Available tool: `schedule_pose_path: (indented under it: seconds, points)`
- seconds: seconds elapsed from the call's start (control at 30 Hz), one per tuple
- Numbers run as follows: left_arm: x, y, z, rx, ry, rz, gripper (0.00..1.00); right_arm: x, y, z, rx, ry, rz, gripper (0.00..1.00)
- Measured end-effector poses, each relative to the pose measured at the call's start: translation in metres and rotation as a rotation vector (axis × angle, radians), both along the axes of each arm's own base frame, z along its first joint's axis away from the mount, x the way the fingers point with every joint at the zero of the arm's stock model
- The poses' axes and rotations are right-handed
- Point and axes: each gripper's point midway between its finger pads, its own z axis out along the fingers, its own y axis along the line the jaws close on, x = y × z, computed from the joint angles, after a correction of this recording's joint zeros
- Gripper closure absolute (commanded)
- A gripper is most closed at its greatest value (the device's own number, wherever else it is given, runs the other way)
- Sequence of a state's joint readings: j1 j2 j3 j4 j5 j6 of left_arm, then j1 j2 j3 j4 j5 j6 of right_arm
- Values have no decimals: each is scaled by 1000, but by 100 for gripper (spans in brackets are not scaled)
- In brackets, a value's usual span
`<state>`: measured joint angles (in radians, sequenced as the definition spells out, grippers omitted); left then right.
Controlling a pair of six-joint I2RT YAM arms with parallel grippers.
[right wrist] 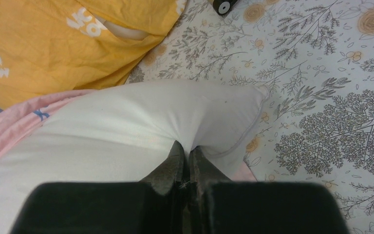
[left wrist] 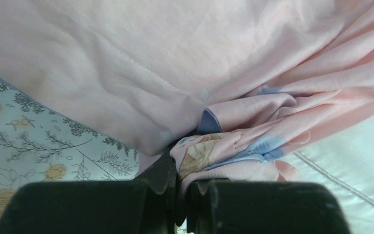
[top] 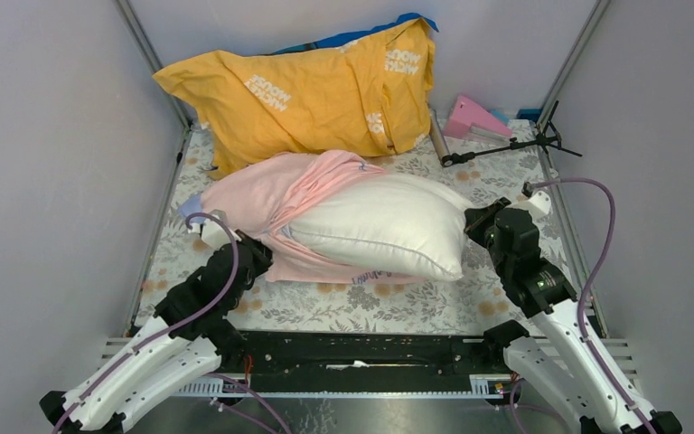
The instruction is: Remove the pillowcase from the pillow
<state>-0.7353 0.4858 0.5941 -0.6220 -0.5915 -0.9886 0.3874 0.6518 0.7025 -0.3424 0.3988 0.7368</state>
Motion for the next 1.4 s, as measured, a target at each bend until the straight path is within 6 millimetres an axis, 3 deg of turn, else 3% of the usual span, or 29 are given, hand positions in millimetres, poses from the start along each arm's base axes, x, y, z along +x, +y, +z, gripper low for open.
schedule_pose_path:
  seconds: [0.13, 0.27, 0.4, 0.5, 0.57, 0.77, 0.9, 1.0, 1.1, 1.2, 1.4]
  points:
    - [1, 1, 1, 67, 2, -29, 100, 4, 8, -6, -17, 30, 45, 100]
    - [12, -12, 0, 117, 15, -89, 100, 7, 16, -7, -39, 50, 106, 90]
    - [23, -33, -14, 163, 62, -180, 100, 8, 16, -2, -74, 40, 142, 68]
    - [25, -47, -28, 195, 106, -254, 100, 10, 17, 8, -104, 22, 173, 33]
    - [24, -55, -30, 193, 113, -301, 100, 14, 21, 21, -110, 4, 196, 21]
    - [24, -75, -19, 155, 59, -400, 100, 27, 54, 72, -91, -79, 355, 12]
    - [25, -76, -19, 156, 47, -408, 100, 16, 82, 81, -95, -105, 493, 7]
    - [25, -76, -22, 154, 47, -411, 100, 5, 116, 83, -140, -108, 626, 0]
    - [25, -76, -23, 152, 46, -412, 100, -12, 152, 71, -213, -84, 775, 0]
    - [25, -76, -23, 152, 46, -412, 100, -27, 168, 43, -312, -12, 848, 0]
    - [24, -75, -20, 148, 36, -409, 100, -33, 155, -3, -460, 98, 836, 0]
